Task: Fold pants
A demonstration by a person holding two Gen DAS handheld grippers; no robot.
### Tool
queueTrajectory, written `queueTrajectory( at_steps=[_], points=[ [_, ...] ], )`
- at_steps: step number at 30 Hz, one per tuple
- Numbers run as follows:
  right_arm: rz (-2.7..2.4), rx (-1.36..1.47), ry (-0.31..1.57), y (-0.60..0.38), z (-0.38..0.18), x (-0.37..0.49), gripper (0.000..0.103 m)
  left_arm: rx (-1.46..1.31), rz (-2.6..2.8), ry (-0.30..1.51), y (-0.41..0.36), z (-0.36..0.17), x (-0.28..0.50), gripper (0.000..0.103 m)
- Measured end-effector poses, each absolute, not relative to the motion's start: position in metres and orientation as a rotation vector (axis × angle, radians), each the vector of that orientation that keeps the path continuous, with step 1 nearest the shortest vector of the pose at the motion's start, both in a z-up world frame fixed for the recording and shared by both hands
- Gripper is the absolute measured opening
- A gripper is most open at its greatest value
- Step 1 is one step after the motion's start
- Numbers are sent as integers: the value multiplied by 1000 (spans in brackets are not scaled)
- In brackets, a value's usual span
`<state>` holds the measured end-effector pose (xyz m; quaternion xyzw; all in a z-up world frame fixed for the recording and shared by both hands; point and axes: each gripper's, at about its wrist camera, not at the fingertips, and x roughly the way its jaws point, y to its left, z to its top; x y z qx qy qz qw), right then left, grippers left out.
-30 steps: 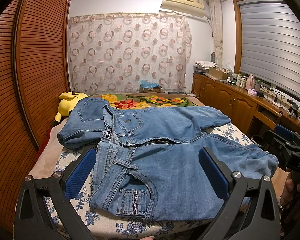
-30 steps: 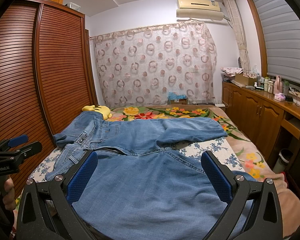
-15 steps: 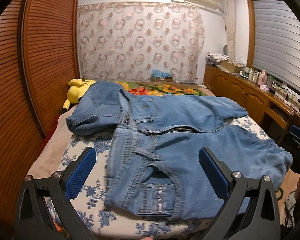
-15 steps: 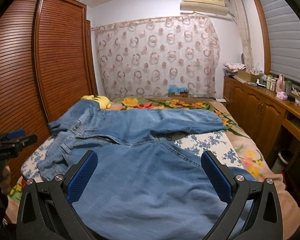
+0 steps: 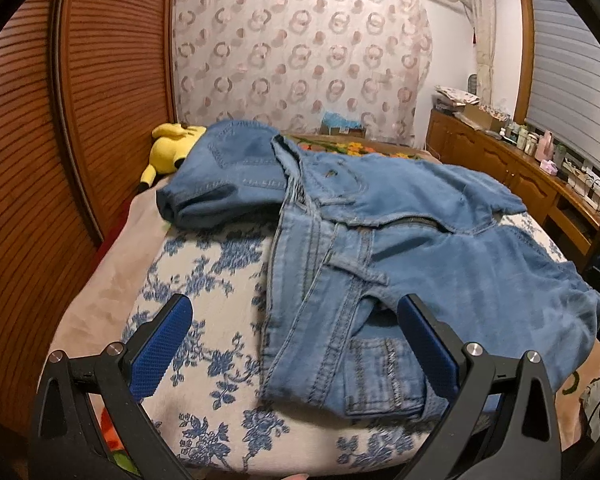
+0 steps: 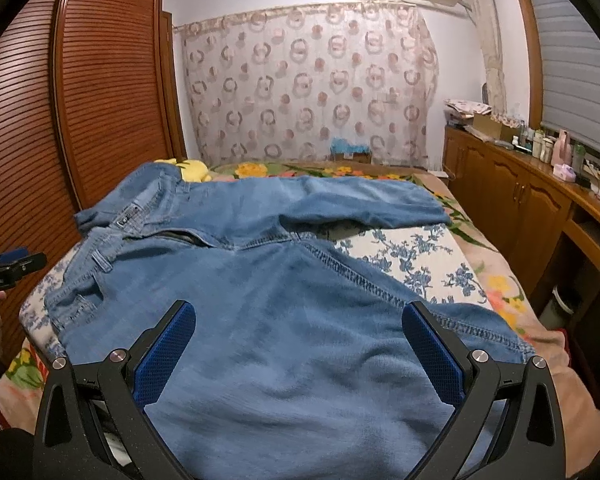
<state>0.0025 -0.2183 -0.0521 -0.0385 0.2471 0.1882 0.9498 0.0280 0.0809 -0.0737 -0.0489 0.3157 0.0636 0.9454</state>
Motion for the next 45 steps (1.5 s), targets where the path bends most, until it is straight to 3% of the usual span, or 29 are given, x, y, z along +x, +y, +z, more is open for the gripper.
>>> queueTrajectory(
  at_steps=[11, 20, 26, 28, 33, 36, 45],
  points=[
    [421, -113, 517, -202, -51, 5, 103, -173, 106, 725, 114, -111, 13, 101],
    [447, -138, 526, -199, -53, 3, 103, -252, 6, 750, 115, -125, 7, 70],
    [448, -145, 534, -202, -52, 12, 103, -258, 2, 746, 109, -127, 9, 69],
    [447, -148, 537, -202, -52, 14, 103, -250, -6, 745, 106, -127, 9, 62],
    [449, -147, 544, -201, -51, 17, 103, -264, -49, 746, 101, -126, 9, 25],
    [455, -154, 549, -201, -50, 17, 103, -279, -76, 710, 98, -116, 4, 19],
    [541, -129, 578, -189, -41, 17, 94, -215, -152, 561, 82, -49, 9, 16]
  ],
)
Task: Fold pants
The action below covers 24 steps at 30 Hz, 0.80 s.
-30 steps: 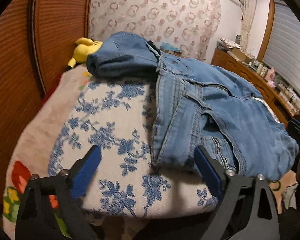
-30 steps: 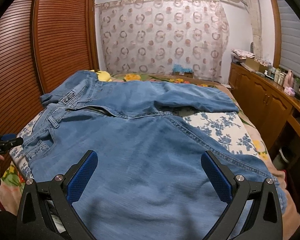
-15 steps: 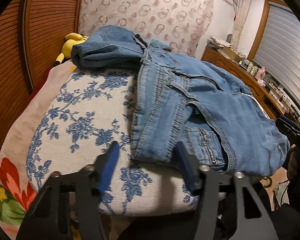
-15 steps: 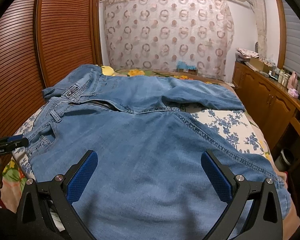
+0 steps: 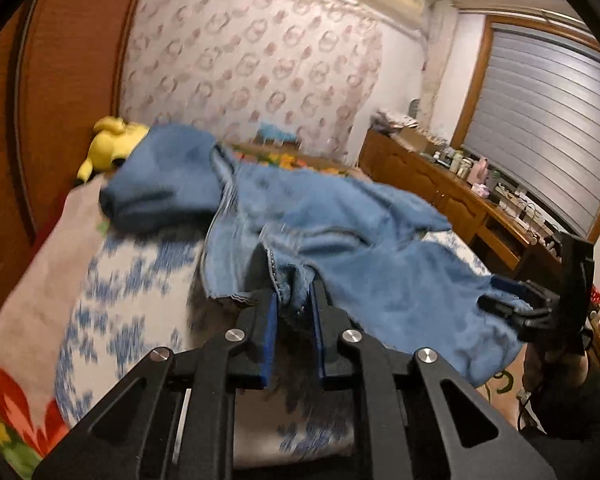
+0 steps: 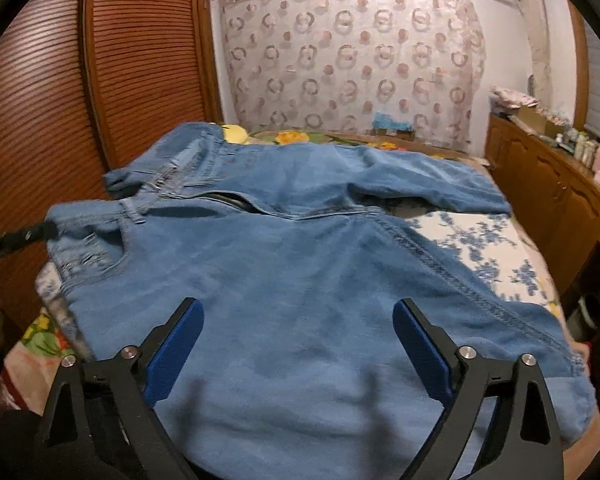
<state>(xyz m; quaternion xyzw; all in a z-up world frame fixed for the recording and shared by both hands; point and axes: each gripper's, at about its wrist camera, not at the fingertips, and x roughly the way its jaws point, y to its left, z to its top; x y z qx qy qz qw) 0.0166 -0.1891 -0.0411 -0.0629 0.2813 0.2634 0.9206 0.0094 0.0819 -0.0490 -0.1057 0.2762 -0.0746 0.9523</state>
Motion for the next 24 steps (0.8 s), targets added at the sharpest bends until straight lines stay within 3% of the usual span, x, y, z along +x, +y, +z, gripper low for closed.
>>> queueTrajectory(
  at_steps=[11, 24],
  points=[
    [623, -112, 536, -187, -23, 11, 88, -121, -198, 466, 61, 2, 70, 15],
    [656, -139, 562, -179, -25, 11, 79, -127, -197, 462, 51, 12, 130, 15]
  ],
)
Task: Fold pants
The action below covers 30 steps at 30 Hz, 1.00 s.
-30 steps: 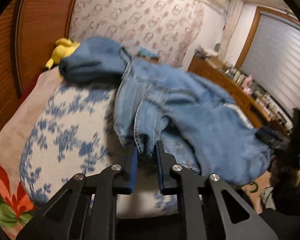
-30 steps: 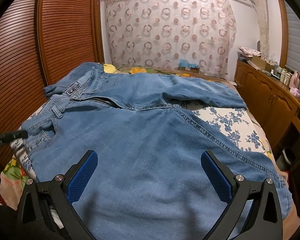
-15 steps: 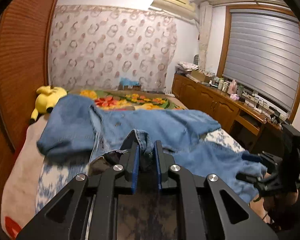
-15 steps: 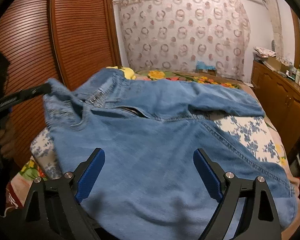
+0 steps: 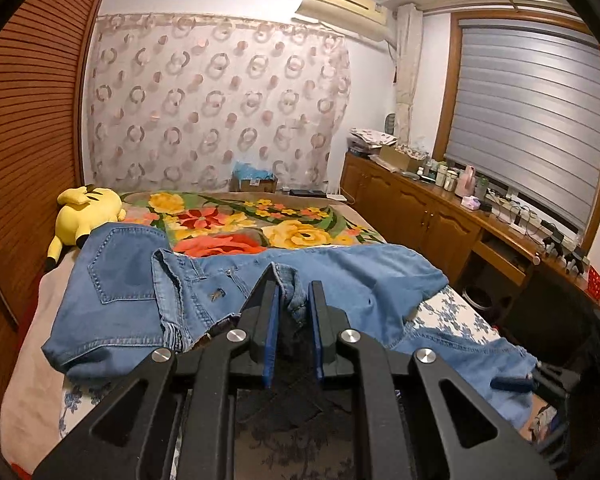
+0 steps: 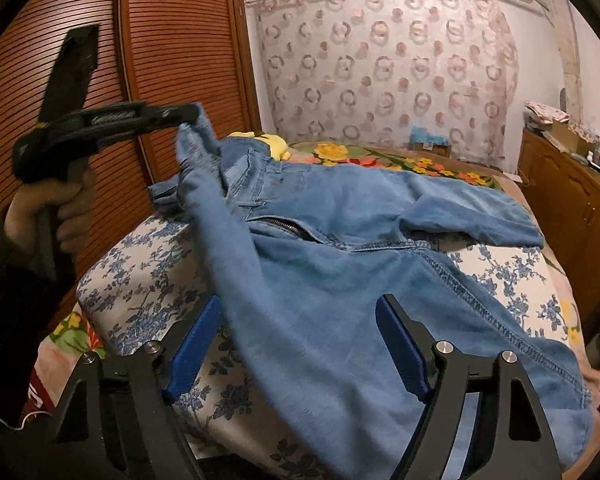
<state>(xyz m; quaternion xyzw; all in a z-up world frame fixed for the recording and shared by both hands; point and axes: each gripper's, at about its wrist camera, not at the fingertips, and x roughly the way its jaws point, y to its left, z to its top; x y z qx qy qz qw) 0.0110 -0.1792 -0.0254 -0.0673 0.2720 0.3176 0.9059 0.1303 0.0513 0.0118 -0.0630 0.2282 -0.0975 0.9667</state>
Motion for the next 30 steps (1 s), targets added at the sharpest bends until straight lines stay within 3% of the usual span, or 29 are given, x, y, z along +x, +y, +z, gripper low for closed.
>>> queueTrajectory(
  at_steps=[12, 15, 17, 20, 30],
  points=[
    [591, -144, 637, -193, -45, 19, 54, -147, -183, 449, 53, 16, 138, 15],
    [582, -147, 650, -197, -49, 19, 42, -149, -183, 447, 54, 17, 138, 15],
    [583, -155, 649, -197, -47, 22, 21, -152, -184, 447, 55, 18, 138, 15],
    [579, -171, 613, -198, -34, 24, 9, -156, -184, 435, 55, 21, 136, 15],
    [512, -296, 442, -182, 37, 54, 5, -197, -180, 378, 74, 32, 129, 15]
  ],
)
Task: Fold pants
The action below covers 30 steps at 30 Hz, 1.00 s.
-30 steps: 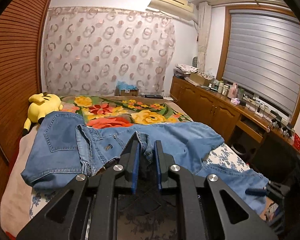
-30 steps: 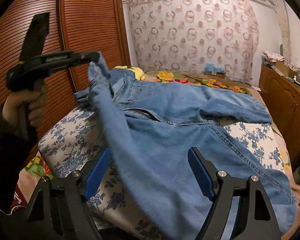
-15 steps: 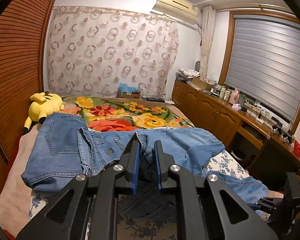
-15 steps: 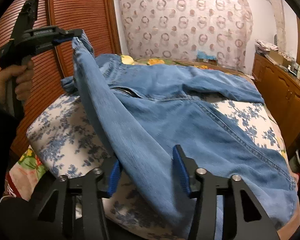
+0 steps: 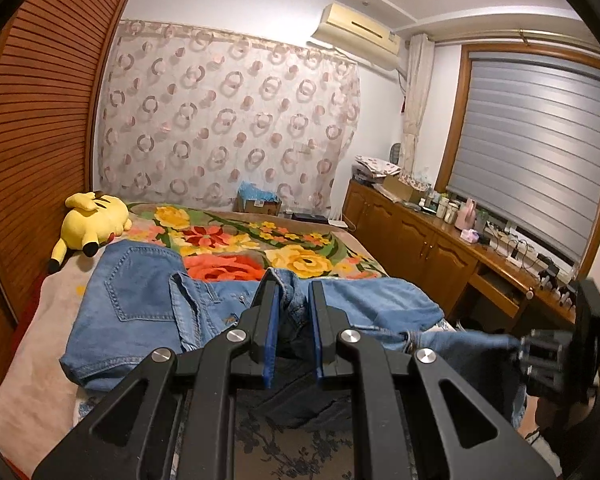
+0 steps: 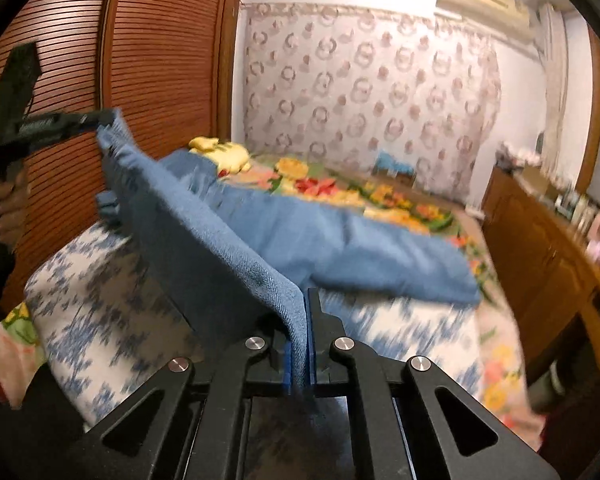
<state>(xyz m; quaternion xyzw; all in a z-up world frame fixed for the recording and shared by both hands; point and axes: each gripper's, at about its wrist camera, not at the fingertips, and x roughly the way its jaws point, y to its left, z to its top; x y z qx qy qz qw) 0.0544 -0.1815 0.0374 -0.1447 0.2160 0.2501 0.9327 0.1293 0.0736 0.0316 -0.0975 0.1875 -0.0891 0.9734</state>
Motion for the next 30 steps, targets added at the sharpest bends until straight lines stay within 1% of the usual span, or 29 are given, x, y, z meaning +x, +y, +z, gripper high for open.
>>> queueTrajectory(
  at_steps=[5, 8, 12, 21, 30],
  points=[
    [498, -365, 377, -153, 61, 83, 5, -215, -154, 372, 87, 29, 148, 15],
    [500, -394, 355, -132, 63, 107, 4, -228, -129, 377, 95, 25, 162, 15],
    [515, -398, 351, -109, 52, 145, 4, -212, -93, 399, 101, 18, 181, 15],
    [537, -393, 313, -102, 48, 218, 4, -208, -44, 413, 116, 14, 231, 15],
    [542, -436, 362, -74, 9, 286, 4, -195, -2, 491, 127, -15, 279, 15]
  ],
)
